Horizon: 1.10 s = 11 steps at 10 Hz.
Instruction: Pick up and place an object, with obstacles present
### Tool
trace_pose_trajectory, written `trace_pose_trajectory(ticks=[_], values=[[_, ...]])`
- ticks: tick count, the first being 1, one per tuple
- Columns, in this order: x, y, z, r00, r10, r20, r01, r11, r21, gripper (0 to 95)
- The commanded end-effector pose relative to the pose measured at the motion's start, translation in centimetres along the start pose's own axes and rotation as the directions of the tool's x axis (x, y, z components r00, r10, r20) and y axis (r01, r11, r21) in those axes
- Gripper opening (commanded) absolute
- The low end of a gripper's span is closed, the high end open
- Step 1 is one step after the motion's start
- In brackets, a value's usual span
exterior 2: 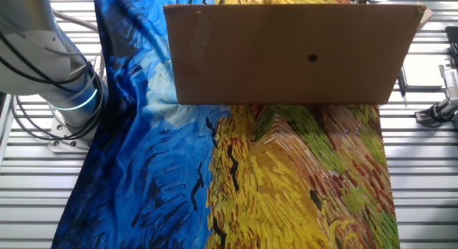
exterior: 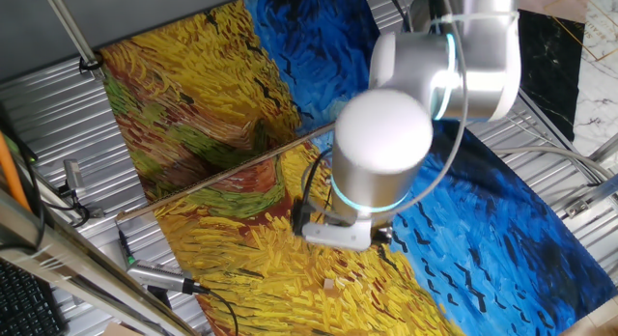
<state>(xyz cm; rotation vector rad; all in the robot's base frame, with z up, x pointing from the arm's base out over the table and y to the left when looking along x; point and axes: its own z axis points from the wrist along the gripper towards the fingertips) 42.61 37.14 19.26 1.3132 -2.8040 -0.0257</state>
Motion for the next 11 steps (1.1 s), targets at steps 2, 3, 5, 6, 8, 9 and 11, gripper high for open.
trace_pose_trajectory(ticks=[2, 3, 5, 6, 8, 9, 11], values=[[-0.4, 0.0, 0.1, 0.998, 0.069, -0.002, -0.069, 0.998, 0.007, 0.0], [-0.4, 0.1, -0.2, 0.996, 0.085, 0.011, -0.085, 0.996, -0.001, 0.0], [1.3, 0.1, -3.3, 0.998, 0.069, 0.004, -0.069, 0.998, 0.001, 0.0], [2.5, -0.5, -4.5, 0.999, 0.051, 0.002, -0.051, 0.999, -0.002, 0.0], [4.8, -2.1, -7.4, 1.000, 0.006, -0.004, -0.006, 1.000, -0.006, 0.0], [6.1, -3.0, -8.7, 1.000, -0.026, -0.008, 0.026, 1.000, -0.007, 0.0], [8.5, -4.4, -9.9, 0.998, -0.060, -0.020, 0.060, 0.998, -0.016, 0.0]])
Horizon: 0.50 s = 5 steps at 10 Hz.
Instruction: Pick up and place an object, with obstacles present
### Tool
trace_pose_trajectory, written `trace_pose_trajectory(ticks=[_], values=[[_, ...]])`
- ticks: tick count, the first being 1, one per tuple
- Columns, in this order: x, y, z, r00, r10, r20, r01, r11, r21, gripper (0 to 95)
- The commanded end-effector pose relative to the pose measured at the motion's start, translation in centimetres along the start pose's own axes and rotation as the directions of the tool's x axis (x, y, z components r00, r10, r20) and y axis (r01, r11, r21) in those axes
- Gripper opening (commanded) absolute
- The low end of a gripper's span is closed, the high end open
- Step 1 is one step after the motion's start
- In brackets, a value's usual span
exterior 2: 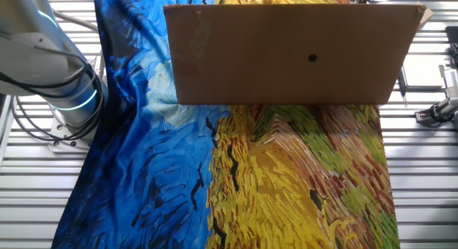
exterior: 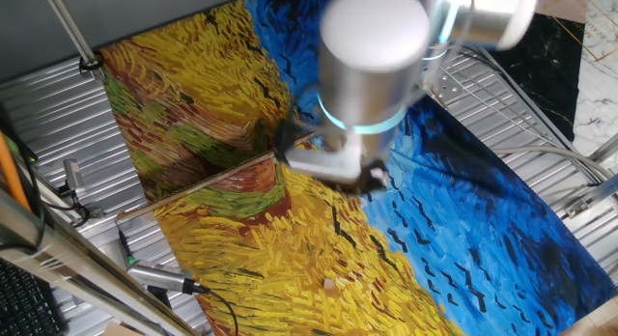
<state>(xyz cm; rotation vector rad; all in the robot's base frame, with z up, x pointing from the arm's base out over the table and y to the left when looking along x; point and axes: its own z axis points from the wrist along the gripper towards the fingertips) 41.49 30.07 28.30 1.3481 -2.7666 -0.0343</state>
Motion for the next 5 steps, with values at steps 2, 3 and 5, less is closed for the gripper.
trace_pose_trajectory(ticks=[2, 3, 5], values=[[2.49, -0.95, -0.93, 1.000, -0.008, 0.008, 0.008, 1.000, -0.012, 0.0], [2.49, -0.95, -0.93, 1.000, 0.002, 0.006, -0.002, 1.000, -0.010, 0.0], [2.49, -0.95, -0.93, 0.999, 0.040, 0.011, -0.040, 0.999, -0.006, 0.0]])
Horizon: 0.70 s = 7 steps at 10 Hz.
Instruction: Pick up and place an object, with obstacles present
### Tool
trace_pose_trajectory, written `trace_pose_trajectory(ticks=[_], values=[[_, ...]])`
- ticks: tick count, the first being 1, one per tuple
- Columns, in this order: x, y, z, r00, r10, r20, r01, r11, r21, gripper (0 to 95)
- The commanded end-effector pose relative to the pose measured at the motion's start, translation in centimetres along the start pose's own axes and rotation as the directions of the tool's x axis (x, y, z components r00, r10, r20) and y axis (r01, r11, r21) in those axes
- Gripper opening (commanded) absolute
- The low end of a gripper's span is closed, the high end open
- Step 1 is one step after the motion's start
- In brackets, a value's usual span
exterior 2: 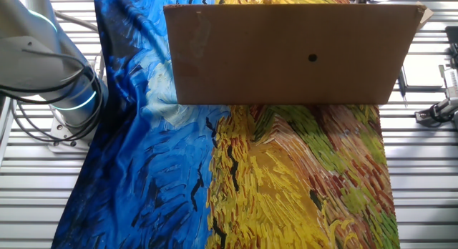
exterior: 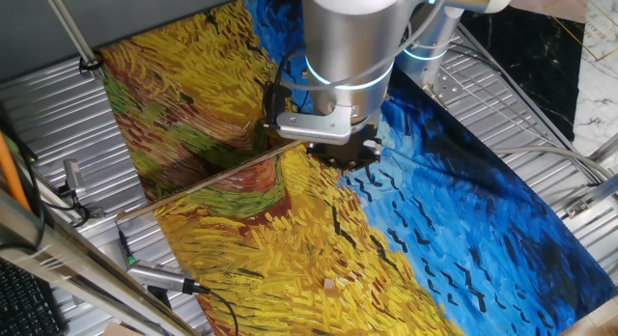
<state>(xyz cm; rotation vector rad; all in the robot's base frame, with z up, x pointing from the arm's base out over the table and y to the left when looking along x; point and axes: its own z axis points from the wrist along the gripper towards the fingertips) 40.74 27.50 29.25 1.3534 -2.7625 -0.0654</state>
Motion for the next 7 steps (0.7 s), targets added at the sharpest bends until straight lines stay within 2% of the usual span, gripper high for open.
trace_pose_trajectory(ticks=[1, 2, 4, 5, 7], values=[[0.0, 0.0, 0.0, 0.996, 0.085, 0.019, -0.086, 0.996, 0.013, 0.0], [0.0, 0.0, 0.0, 0.988, 0.147, 0.040, -0.146, 0.989, -0.012, 0.0], [0.0, 0.0, 0.0, 0.977, 0.211, 0.035, -0.211, 0.977, -0.008, 0.0], [0.0, -0.1, 0.0, 0.974, 0.222, 0.035, -0.222, 0.975, -0.017, 0.0], [1.2, -2.1, -0.3, 0.982, 0.186, 0.027, -0.185, 0.982, -0.024, 0.0]])
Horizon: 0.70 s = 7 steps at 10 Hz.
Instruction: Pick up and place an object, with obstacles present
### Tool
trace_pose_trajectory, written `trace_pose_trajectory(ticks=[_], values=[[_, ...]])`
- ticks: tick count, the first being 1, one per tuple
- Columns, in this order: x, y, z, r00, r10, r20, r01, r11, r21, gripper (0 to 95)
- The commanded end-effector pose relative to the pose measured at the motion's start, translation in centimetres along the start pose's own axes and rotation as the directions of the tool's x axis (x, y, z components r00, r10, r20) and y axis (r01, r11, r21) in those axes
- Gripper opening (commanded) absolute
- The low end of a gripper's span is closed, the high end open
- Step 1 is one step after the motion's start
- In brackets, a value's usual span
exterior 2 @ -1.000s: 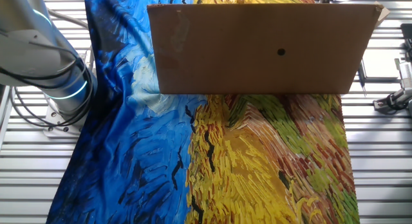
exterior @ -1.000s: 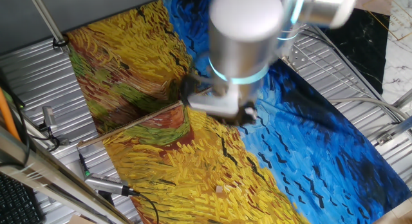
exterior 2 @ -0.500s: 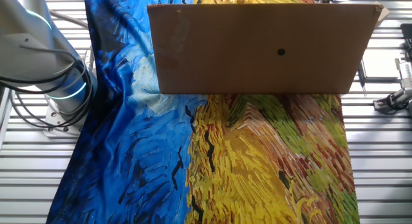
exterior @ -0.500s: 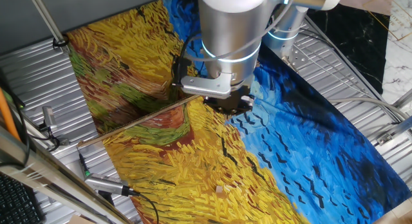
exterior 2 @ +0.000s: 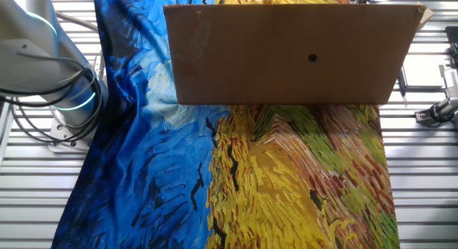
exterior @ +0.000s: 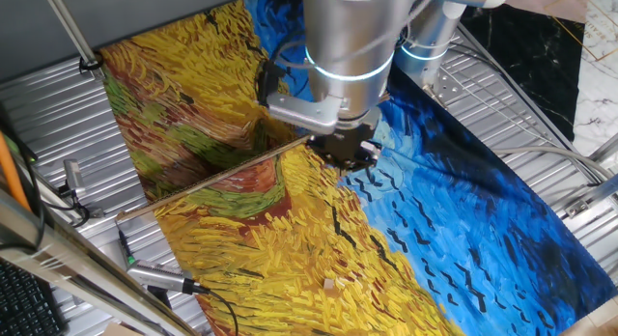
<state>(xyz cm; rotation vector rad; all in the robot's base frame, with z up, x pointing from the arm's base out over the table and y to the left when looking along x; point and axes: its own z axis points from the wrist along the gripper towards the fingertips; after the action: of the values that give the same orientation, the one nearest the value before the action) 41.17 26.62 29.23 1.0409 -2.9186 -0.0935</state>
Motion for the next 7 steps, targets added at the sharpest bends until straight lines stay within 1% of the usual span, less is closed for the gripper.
trace_pose_trajectory(ticks=[1, 2, 3, 4, 6, 7], values=[[1.1, -4.0, -0.6, 0.995, -0.094, -0.015, 0.094, 0.996, -0.009, 0.0], [1.7, -5.4, -0.7, 0.993, -0.114, -0.015, 0.114, 0.993, -0.009, 0.0], [2.7, -7.8, -0.7, 0.988, -0.156, -0.011, 0.156, 0.988, -0.011, 0.0], [3.5, -9.6, -0.9, 0.982, -0.190, -0.011, 0.190, 0.982, -0.013, 0.0], [5.1, -12.7, -1.5, 0.968, -0.252, -0.016, 0.252, 0.968, -0.012, 0.0], [6.4, -14.2, -1.5, 0.958, -0.287, -0.019, 0.287, 0.958, -0.011, 0.0]])
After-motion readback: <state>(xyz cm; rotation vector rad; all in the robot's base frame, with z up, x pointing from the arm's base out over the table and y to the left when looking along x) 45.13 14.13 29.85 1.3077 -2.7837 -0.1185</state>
